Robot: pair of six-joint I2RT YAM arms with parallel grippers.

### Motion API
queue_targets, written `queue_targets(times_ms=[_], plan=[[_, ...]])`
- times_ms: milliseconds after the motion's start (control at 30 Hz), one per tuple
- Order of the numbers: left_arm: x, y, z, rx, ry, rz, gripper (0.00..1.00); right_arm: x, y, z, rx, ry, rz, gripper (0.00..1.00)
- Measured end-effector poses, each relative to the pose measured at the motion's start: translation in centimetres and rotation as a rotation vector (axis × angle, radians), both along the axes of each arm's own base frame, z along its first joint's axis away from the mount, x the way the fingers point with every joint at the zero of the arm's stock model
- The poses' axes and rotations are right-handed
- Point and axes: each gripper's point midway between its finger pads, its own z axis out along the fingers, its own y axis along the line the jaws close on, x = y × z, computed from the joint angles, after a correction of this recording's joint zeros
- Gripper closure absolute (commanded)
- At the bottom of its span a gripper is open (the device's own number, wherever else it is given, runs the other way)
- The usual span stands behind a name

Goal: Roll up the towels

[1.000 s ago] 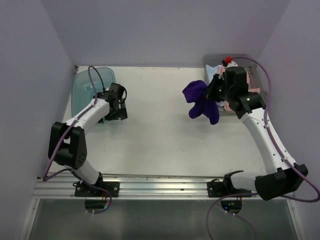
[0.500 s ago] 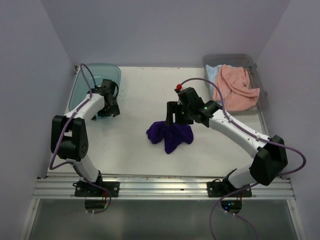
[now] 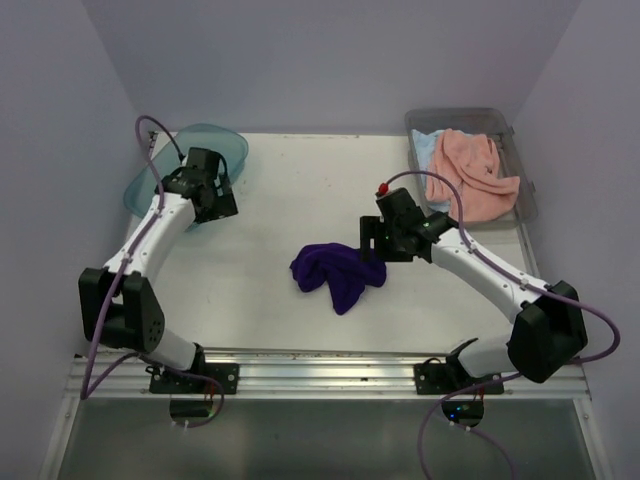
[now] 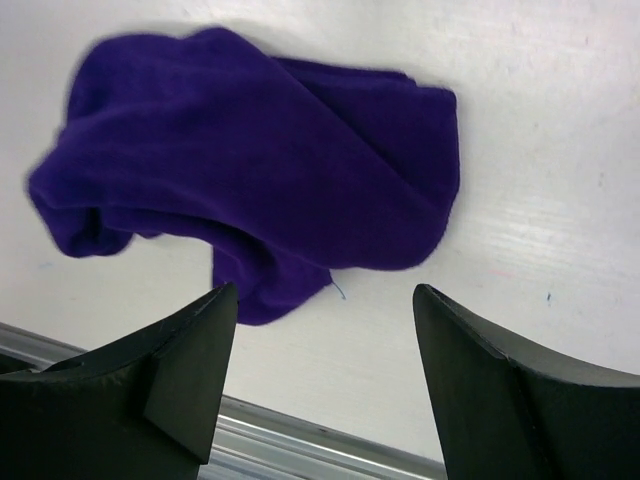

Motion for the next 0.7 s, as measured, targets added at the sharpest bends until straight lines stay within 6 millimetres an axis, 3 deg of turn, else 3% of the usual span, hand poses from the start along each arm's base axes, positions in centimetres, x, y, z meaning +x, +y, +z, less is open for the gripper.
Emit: queue_targets(times_ms=[67,167,267,367,433,533,667,700], plan=[[-0.4,-2.0,2.4,-0.024,-0.072,-0.056,0.0,-1.2,-0.8,-1.7,-0.034,0.047,0.0,0.25],[-1.8,-8.0,4.7,-0.093,-0.143,-0.219,0.0,-2.5,-1.8,-3.7,-0.065,0.103,-0.011,0.25],[-4.4,-14.3,3.8,-0.173,-0.118,-0.403,0.0,-2.8,-3.0,-5.3,-0.029,0.149,-0.057,0.26],[-7.8,-18.9,0.9,-0.238,-0.028,-0.552,0.01,-3.0,-4.9,-6.8,-0.005,0.195,-0.131,0.27],[-9.5,-20.5,-0.9,-0.272,0.028,-0.608,0.03,-3.1,-5.3,-7.4,0.008,0.219,-0.151,0.28],[-11.0,-22.1,-3.2,-0.319,0.09,-0.652,0.09,-2.8,-4.4,-7.8,0.043,0.23,-0.136,0.33],[-11.1,-23.1,-5.1,-0.349,0.121,-0.663,0.19,-2.3,-3.6,-8.8,0.065,0.244,-0.135,0.42],[-11.0,-23.3,-5.5,-0.354,0.127,-0.665,0.26,-2.1,-3.5,-9.1,0.069,0.247,-0.137,0.44]])
